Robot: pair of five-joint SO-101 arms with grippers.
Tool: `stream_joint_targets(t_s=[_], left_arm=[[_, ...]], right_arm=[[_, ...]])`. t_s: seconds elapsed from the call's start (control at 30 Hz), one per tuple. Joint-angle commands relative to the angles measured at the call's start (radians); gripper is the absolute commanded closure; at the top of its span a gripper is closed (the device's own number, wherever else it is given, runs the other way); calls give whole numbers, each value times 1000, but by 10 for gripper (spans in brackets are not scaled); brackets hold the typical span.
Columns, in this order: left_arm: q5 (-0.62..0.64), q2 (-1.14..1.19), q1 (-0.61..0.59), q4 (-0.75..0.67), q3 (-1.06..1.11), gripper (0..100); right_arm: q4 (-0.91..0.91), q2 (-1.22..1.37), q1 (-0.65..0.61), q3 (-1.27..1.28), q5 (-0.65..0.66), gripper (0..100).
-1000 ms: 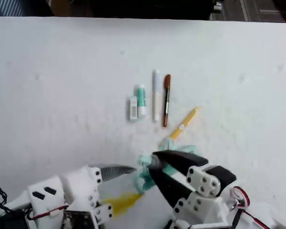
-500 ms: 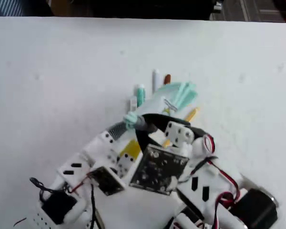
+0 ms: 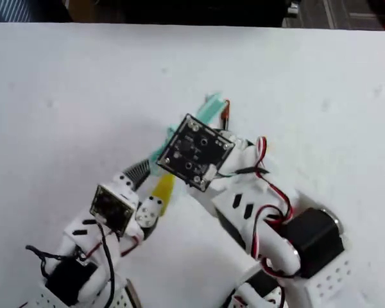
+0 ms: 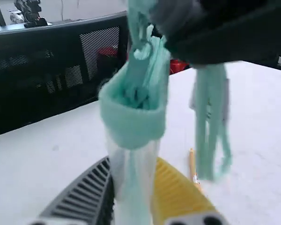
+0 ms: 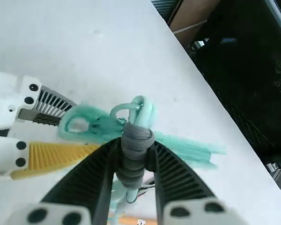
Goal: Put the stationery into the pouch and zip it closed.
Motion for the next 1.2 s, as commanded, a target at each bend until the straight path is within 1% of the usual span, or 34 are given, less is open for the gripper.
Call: stream_joint_targets(t_s=[0.0,0.17,0.2,0.27,0.33,0.37,0.43,0.53,0.6,0.63,0.77,0.9,1.0,1.1,1.17], left_arm=[[-71,1,48,72,-43,976],[-98,1,50,94,-54,972],[-95,1,50,95,-64,953],[-87,1,45,95,-75,870],[-18,1,19,91,-68,782],[20,1,4,87,-66,758],[58,1,-8,81,-64,752],[54,1,-5,32,-44,752],[54,1,-4,-17,-17,759],[52,1,-4,-44,-2,779],[51,1,19,-129,31,900],[49,1,116,-132,37,976],[49,1,127,-107,35,977],[49,1,130,-86,31,977],[49,1,131,-41,5,977]], right_arm=[[-62,25,15,-31,-9,982],[-67,61,12,-29,-9,982],[-64,62,13,-28,-9,982],[-45,61,13,-28,-9,982],[-24,59,12,-29,-11,982],[-19,59,12,-29,-11,982],[-16,67,12,-28,-11,982],[-19,61,10,-12,-11,982],[-18,61,10,-9,-11,982],[-18,61,10,-8,-11,982],[-18,61,12,-8,-11,982],[-24,68,16,-8,-11,982],[-39,68,30,-8,-11,982],[-90,68,76,-8,-11,982],[-116,70,119,-8,-11,982]])
